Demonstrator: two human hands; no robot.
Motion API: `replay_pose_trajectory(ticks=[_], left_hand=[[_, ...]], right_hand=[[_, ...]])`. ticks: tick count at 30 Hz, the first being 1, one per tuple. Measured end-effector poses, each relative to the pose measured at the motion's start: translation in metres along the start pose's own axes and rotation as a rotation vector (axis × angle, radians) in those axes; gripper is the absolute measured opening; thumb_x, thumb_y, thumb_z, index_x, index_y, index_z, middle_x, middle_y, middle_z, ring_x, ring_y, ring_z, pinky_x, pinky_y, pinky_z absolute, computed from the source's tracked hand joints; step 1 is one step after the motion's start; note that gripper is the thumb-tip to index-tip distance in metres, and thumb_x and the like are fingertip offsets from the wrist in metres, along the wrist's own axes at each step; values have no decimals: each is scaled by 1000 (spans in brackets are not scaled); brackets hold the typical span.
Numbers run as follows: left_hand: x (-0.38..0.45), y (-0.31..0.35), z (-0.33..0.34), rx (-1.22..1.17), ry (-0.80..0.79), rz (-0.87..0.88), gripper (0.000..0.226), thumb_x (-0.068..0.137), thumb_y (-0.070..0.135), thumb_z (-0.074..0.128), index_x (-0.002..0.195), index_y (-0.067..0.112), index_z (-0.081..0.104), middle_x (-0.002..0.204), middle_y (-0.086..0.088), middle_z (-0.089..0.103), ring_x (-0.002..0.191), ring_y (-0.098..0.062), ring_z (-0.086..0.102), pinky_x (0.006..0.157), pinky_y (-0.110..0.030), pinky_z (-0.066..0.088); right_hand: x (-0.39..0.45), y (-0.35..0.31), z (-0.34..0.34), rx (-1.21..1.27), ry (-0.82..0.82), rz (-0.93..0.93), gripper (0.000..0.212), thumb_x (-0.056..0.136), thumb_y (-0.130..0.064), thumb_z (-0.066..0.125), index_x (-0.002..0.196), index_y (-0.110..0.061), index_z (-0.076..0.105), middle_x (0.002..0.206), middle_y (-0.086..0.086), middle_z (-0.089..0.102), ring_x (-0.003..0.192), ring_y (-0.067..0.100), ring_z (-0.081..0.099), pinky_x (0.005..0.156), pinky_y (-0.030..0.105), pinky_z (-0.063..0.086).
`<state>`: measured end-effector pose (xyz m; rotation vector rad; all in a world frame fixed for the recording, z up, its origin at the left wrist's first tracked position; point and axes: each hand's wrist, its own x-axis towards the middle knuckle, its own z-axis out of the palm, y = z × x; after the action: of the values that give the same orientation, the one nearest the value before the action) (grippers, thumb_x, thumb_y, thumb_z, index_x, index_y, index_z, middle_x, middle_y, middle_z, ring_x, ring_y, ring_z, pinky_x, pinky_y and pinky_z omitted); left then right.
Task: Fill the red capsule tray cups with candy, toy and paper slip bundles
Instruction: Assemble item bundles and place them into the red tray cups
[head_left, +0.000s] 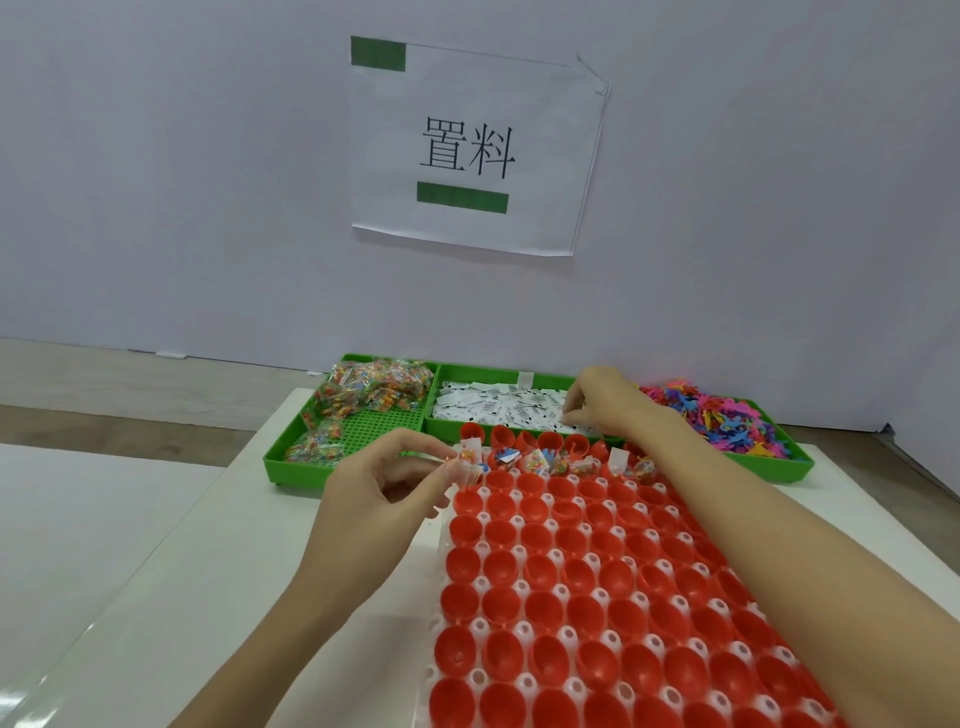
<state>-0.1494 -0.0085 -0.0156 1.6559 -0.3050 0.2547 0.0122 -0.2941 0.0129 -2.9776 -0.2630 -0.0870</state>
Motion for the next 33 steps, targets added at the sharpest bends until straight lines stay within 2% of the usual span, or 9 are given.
replay_pose_trajectory(ticks=[4,7,12,14,17,21,25,27,33], left_hand=[[-1,3,1,4,-2,1,26,80,40,76,95,19,71,83,3,80,72,-16,74,65,-22,58],[-2,2,1,25,-9,-12,23,81,37,76,95,20,72,83,3,80,74,-17,74,66,-24,59],[-4,-2,4,56,-26,-27,11,86,28,78,93,21,73,82,2,80,74,-15,74,65,-25,59],[-4,-4,4,72,-37,-25,10,87,27,78,93,20,73,82,2,80,74,-14,74,65,-23,59],[-3,-6,4,92,-38,-24,9,88,27,77,93,21,73,82,2,80,74,-14,74,65,-25,59],[-2,-6,4,102,-29,-27,14,84,33,77,93,22,73,82,2,80,74,-16,74,65,-28,61],[-3,-8,3,119,-35,-29,10,86,29,77,93,22,73,82,3,80,74,-15,74,64,-30,61],[-3,-7,3,133,-45,-24,8,87,27,78,93,22,74,83,4,80,75,-13,75,63,-29,61],[-2,-7,1,141,-44,-30,8,87,26,78,93,22,74,82,3,79,74,-15,75,64,-32,62]], right_hand=[[-5,-1,1,-11,42,-18,12,89,-5,68,85,-4,80,86,8,78,79,21,72,74,37,60],[-11,0,3,-2,106,-14,11,84,-4,67,78,1,76,77,13,75,72,26,71,66,39,58],[-17,8,8,154,166,-1,5,84,-13,79,80,-11,78,75,-6,71,69,3,64,68,26,57],[-19,12,8,228,181,8,5,85,-19,81,84,-14,78,78,-10,69,73,1,60,70,22,50],[-20,18,6,259,221,8,6,89,-21,77,91,-16,76,91,-5,71,83,7,60,80,24,46],[-22,22,6,255,269,0,3,93,-21,72,92,-18,72,92,-5,69,78,0,54,75,26,45],[-20,24,10,169,124,-35,25,89,-29,78,110,-16,76,112,-2,73,103,13,65,97,34,52],[-18,22,11,134,88,-47,23,86,-29,80,106,-17,79,115,-1,74,109,16,67,99,34,51],[-13,19,8,128,150,-66,7,88,-19,76,89,-16,82,103,-2,78,89,5,62,94,34,54]])
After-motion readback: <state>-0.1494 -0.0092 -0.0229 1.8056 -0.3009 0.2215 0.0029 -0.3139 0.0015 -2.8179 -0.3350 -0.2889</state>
